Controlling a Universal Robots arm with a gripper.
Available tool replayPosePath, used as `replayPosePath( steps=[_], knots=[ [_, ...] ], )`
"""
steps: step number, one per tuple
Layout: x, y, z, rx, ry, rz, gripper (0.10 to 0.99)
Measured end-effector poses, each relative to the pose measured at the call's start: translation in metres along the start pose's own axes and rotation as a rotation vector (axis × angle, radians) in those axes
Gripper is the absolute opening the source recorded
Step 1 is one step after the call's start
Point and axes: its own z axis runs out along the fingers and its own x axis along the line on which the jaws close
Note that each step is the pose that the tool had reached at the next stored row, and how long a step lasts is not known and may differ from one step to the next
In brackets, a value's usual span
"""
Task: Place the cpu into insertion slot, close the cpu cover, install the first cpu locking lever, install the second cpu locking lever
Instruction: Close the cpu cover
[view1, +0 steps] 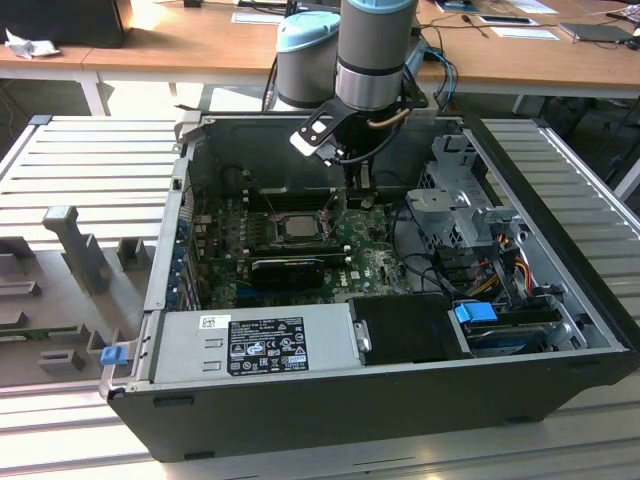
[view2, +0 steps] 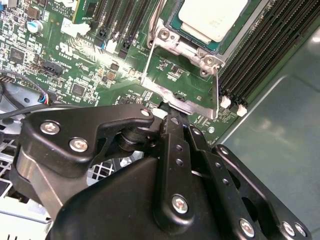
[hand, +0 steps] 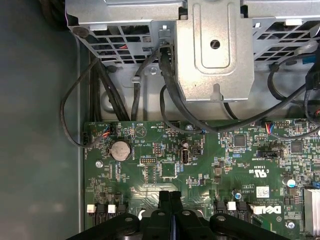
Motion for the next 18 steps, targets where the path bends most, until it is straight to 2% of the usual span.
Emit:
replayPosePath(
  steps=[18],
  knots=[
    [-0.0002,-0.0078,-0.0003,0.000,0.0001,0.000,0.106]
  ],
)
